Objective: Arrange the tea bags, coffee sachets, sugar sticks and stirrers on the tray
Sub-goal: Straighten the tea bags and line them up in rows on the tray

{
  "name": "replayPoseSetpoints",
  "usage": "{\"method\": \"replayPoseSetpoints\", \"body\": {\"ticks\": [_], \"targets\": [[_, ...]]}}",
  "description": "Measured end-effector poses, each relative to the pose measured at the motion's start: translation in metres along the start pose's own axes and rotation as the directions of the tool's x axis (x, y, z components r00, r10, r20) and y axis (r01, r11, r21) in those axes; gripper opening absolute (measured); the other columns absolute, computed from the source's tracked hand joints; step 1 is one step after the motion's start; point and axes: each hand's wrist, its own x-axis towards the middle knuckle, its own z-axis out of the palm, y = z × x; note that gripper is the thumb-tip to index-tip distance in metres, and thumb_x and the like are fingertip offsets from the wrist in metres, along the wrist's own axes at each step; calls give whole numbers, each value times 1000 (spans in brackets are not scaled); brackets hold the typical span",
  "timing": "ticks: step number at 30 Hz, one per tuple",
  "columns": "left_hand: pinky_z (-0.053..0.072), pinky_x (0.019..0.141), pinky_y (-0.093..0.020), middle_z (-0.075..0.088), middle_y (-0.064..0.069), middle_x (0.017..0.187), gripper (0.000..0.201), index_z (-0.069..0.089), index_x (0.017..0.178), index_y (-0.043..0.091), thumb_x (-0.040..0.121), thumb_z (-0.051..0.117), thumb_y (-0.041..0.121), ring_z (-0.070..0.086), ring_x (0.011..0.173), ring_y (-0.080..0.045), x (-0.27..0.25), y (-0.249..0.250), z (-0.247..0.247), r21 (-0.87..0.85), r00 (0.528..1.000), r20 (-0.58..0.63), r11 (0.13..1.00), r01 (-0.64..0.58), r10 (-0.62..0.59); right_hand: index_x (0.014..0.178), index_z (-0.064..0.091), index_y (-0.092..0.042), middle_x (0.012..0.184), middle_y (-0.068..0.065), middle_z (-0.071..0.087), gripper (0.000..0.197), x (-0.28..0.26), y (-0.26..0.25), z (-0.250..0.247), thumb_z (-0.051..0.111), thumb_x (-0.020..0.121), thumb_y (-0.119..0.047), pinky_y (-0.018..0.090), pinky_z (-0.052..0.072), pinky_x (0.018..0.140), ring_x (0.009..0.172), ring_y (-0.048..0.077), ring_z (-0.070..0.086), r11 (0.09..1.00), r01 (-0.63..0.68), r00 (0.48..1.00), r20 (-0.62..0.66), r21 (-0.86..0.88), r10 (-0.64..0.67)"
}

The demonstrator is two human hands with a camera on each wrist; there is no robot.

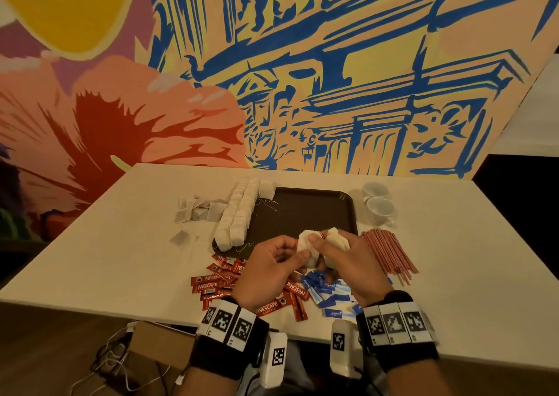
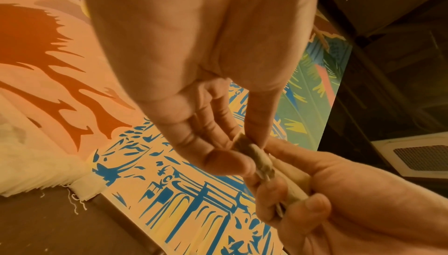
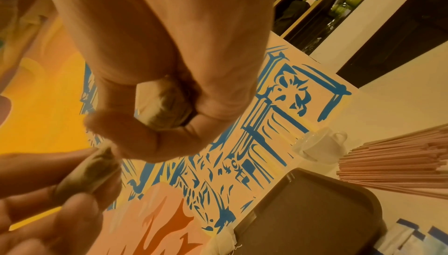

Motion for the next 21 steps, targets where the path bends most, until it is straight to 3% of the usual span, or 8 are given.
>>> {"method": "replayPoseSetpoints", "body": {"ticks": [4, 8, 11, 15, 19, 21], "targets": [[58, 77, -32, 74, -4, 98, 18, 71, 109, 14, 96, 65, 25, 71, 89, -23, -3, -2, -6, 69, 998, 57, 998, -13, 9, 100, 76, -13, 75, 8, 68, 19, 0, 1, 2, 71, 92, -31, 27, 47, 48, 62, 16, 58, 998, 33, 999, 28, -49, -31], [57, 77, -37, 73, -8, 91, 19, 74, 99, 13, 95, 66, 30, 70, 83, -27, -5, -5, -10, 158, 998, 54, 987, -21, 13, 100, 74, -11, 74, 10, 66, 24, 2, -1, 5, 69, 94, -33, 26, 46, 45, 59, 16, 57, 998, 24, 999, 30, -61, -22], [56, 74, -28, 74, -5, 87, 15, 73, 92, 17, 94, 68, 31, 70, 76, -18, -6, -3, -18, 210, 999, 44, 978, 15, -25, 100, 73, -12, 75, 7, 65, 29, 6, -1, 5, 63, 97, -39, 29, 48, 45, 59, 17, 59, 998, -12, 999, -35, -55, 10], [52, 66, -20, 74, -5, 81, 20, 72, 85, 16, 93, 68, 34, 68, 68, -11, 7, 0, -44, 262, 995, -71, 961, 87, -71, 102, 72, -12, 82, 7, 65, 30, 11, 7, -6, 60, 100, -39, 29, 51, 48, 66, 18, 61, 998, -69, 987, -144, -10, 67], [51, 72, -35, 71, -5, 74, 27, 67, 70, 18, 88, 73, 36, 63, 67, -16, 37, -12, -84, 220, 970, -194, 957, 191, -149, 101, 71, -13, 85, 10, 67, 27, 13, 14, -11, 60, 100, -37, 30, 54, 54, 69, 20, 64, 991, -132, 982, -140, -30, 127], [51, 71, -35, 68, -4, 72, 27, 64, 70, 14, 88, 74, 32, 62, 68, -18, 53, -18, -100, 236, 947, -263, 940, 246, -182, 101, 70, -12, 85, 9, 67, 27, 14, 15, -10, 60, 100, -37, 31, 55, 55, 68, 19, 64, 987, -157, 980, -128, -32, 152]]}}
